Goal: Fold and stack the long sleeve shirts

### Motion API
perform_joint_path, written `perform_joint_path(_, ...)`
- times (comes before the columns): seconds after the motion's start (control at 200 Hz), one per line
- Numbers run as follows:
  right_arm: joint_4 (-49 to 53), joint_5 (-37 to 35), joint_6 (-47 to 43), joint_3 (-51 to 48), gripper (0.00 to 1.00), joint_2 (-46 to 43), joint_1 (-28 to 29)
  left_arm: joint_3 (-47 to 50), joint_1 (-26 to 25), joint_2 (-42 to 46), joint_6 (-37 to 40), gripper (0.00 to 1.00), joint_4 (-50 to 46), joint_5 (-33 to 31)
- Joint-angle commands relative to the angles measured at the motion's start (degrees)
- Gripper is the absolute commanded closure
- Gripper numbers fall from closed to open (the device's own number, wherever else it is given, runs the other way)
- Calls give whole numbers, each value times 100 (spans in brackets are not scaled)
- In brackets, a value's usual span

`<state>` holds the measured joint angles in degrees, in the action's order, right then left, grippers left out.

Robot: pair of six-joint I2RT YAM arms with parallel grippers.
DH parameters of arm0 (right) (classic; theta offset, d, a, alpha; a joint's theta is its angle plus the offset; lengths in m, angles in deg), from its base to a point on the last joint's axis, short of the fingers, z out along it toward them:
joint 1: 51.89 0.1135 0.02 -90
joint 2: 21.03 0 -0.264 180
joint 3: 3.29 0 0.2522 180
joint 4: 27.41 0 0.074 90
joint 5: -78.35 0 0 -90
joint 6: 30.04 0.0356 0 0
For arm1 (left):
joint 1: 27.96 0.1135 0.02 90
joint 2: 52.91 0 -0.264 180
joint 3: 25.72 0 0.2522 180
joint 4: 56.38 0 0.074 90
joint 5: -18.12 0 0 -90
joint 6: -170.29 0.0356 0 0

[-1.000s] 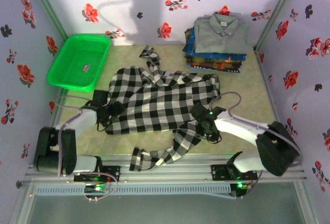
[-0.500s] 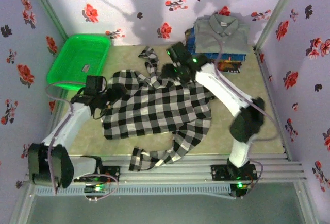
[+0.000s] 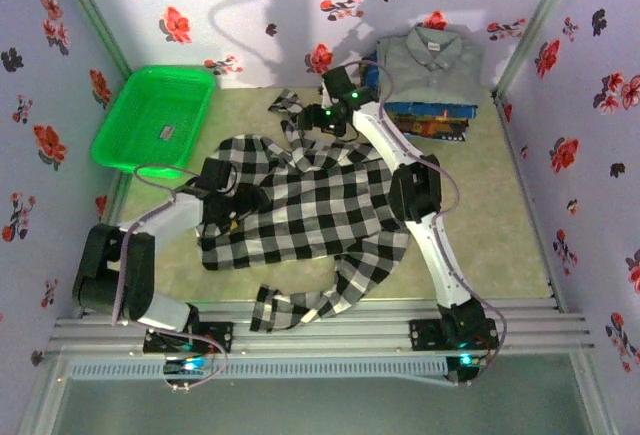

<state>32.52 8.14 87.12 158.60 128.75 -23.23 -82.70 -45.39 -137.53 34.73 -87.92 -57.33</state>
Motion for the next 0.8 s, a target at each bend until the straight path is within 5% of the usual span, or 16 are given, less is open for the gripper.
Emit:
perform_joint_path(0.0, -739, 569, 129, 30, 27, 149, 211, 210, -94, -74, -96, 7, 96, -128)
perform_joint_path(0.49, -473, -399, 31, -57, 33, 459, 410, 568, -96, -66, -2, 7, 31, -207)
perform_joint_path(0.795, -72, -1477, -779, -130, 32, -12, 626, 740, -100, -103, 4, 7, 161, -198)
